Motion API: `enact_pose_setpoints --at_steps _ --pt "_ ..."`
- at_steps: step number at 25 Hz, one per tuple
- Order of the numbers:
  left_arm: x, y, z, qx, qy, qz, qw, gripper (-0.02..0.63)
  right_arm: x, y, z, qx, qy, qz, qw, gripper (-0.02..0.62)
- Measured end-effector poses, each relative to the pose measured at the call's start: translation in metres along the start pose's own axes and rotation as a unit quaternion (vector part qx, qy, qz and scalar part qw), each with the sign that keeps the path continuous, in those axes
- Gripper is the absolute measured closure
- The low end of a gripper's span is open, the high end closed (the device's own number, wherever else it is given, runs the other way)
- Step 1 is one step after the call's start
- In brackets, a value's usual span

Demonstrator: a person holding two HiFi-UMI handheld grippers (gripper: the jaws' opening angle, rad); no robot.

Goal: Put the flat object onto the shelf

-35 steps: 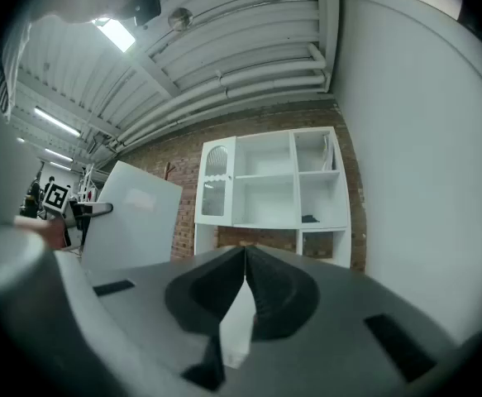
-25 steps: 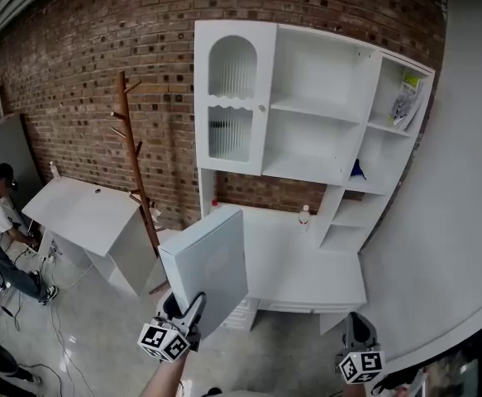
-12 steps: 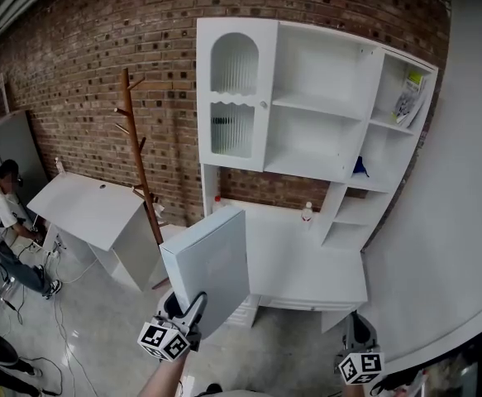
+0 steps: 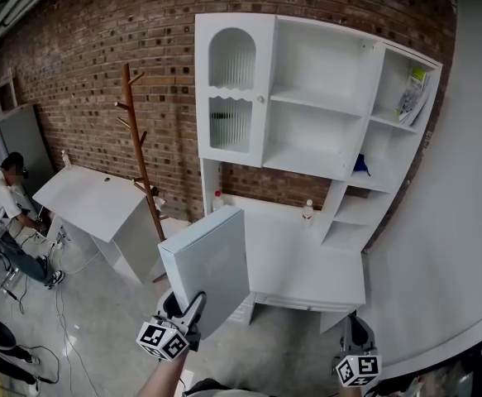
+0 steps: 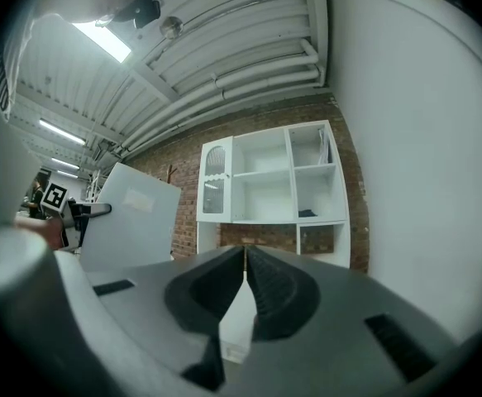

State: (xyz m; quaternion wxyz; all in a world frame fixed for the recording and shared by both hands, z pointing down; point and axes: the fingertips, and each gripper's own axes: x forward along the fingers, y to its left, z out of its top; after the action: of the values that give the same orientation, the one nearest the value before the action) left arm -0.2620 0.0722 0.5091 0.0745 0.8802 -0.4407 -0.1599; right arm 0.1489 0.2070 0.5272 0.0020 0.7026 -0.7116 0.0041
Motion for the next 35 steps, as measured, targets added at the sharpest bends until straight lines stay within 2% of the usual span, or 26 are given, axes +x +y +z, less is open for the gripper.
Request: enact_pose_setpoints --at_steps 10,17,26,35 --pt "0.014 -0.022 -0.016 -0.012 0.003 0.008 0.9999 0.322 0.004 -0.022 -0.01 -0.001 0.01 0.014 1.0 0.565" --pt "0.03 -0.025 -0.028 -0.007 0.013 0.002 0.9999 0.321 0.013 -0.033 -0.014 0.001 0.011 0.01 1.0 0.565" --pt "0.062 -0.008 -0.036 -0.019 0.017 0.001 0.9997 0.322 0.046 -0.037 -0.021 -0.002 0.013 0.003 1.0 0.565" --pt "0.13 0.031 -0.041 -0.02 0.018 -0.023 0.9994 0.322 0.109 -0.041 -0.019 -0.008 0.019 -0.014 1.0 0.565"
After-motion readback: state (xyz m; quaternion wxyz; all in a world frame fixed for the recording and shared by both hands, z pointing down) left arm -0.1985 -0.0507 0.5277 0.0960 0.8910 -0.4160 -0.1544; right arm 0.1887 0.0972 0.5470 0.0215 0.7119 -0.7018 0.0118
